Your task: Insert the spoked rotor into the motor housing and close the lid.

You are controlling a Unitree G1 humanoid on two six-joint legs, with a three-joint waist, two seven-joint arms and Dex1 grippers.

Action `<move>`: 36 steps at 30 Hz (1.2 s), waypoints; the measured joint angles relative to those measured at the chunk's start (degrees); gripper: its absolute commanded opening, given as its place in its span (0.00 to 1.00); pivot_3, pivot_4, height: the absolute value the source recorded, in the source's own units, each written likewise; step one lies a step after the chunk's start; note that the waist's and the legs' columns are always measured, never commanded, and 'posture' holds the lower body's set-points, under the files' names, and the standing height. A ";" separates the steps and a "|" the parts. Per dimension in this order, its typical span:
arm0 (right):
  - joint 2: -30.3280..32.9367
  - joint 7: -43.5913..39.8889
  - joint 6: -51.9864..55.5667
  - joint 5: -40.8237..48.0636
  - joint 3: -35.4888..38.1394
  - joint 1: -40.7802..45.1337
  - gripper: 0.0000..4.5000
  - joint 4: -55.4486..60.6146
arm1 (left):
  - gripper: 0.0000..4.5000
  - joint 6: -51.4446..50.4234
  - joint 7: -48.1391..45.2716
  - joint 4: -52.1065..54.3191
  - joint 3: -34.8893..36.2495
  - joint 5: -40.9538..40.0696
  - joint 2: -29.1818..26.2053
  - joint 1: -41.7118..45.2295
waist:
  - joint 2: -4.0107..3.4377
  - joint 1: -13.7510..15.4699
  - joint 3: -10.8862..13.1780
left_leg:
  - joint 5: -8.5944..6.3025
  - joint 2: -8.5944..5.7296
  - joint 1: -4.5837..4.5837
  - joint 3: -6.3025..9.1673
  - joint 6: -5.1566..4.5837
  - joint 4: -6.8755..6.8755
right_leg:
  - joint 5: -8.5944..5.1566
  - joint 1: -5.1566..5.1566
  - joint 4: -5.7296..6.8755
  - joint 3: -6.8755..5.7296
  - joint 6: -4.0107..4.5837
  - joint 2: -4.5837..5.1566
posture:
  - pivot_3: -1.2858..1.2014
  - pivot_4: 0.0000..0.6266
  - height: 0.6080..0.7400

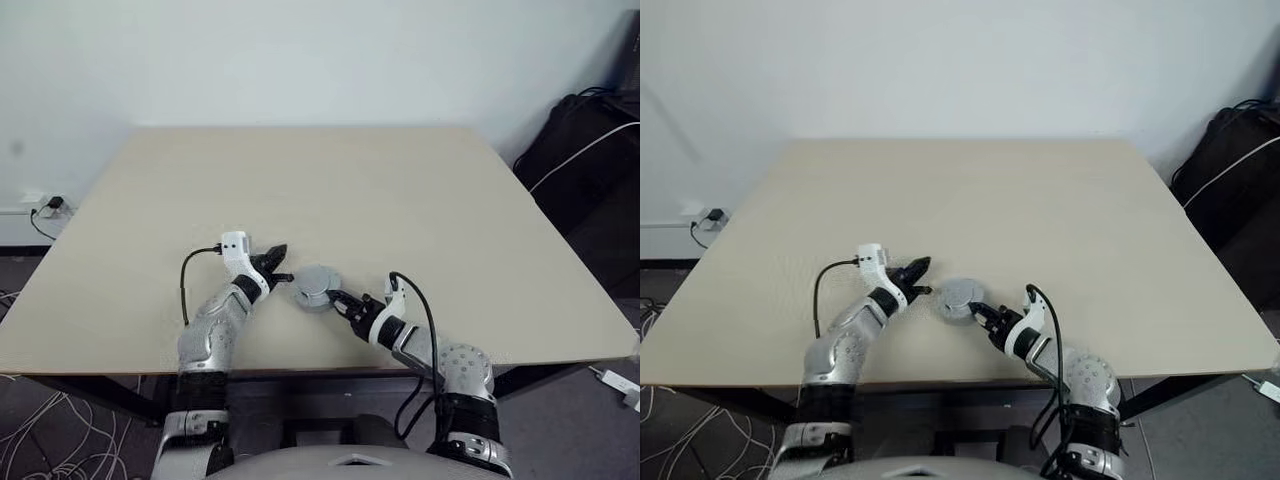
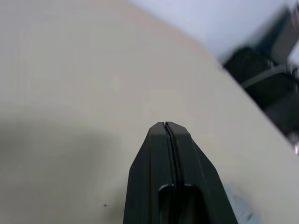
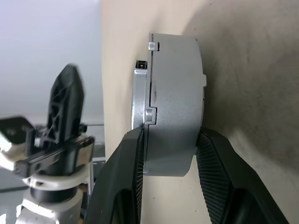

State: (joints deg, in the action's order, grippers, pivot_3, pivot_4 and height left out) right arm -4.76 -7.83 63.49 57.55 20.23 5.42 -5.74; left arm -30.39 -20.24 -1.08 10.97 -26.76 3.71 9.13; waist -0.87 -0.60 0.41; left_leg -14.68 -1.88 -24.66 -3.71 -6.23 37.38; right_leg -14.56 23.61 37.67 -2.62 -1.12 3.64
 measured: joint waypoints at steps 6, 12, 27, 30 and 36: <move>-0.07 3.00 -0.89 4.19 1.42 -1.65 0.29 1.89 | 0.00 -7.09 1.17 5.16 5.48 -14.37 0.69 -10.27 | -0.05 0.05 0.17 | -0.02 0.00 -0.02 0.00 -0.05 0.20 | -0.09 0.04 -0.07 -0.04 0.14 0.00 | 0.52 0.00 1.00; -0.11 4.80 -2.40 9.66 2.84 -1.81 0.29 4.86 | 0.13 -12.86 1.53 8.62 4.34 -25.34 0.46 -17.52 | -0.03 -0.01 0.54 | -0.04 0.00 0.00 0.00 -0.10 0.46 | -0.11 -0.02 -0.06 -0.04 0.18 0.00 | 0.52 0.00 1.00; 0.24 8.22 -3.45 15.76 -1.88 0.17 0.29 9.27 | 1.00 -13.08 2.80 6.20 -2.07 -43.35 0.42 -17.15 | -0.03 -0.01 0.59 | 0.03 -0.01 0.00 0.00 -0.18 0.58 | -0.11 -0.03 0.00 -0.02 0.18 -0.06 | 0.52 0.00 1.00; 0.29 8.57 -3.24 16.45 -3.03 -0.05 0.29 9.68 | 1.00 -12.96 2.74 5.56 -2.83 -46.02 0.37 -17.17 | -0.03 -0.01 0.59 | 0.03 0.00 0.00 0.00 -0.18 0.58 | -0.11 -0.03 0.02 -0.02 0.18 -0.07 | 0.52 0.00 1.00; 0.41 9.23 -2.77 18.52 -5.23 -1.43 0.29 11.47 | 1.00 -11.62 2.73 5.38 -4.05 -48.48 0.31 -17.54 | -0.03 -0.01 0.59 | 0.04 0.00 0.02 0.00 -0.19 0.60 | -0.11 -0.05 0.02 -0.01 0.18 -0.07 | 0.52 0.00 1.00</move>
State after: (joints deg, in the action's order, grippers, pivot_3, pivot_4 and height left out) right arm -4.35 1.40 60.73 76.07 15.00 3.99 5.73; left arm -42.01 -17.52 4.30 6.92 -75.24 4.02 -8.41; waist -0.89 -0.61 1.00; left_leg -14.65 -1.89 -24.64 -3.72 -6.41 37.98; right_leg -14.67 23.56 37.69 -2.63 -0.94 3.57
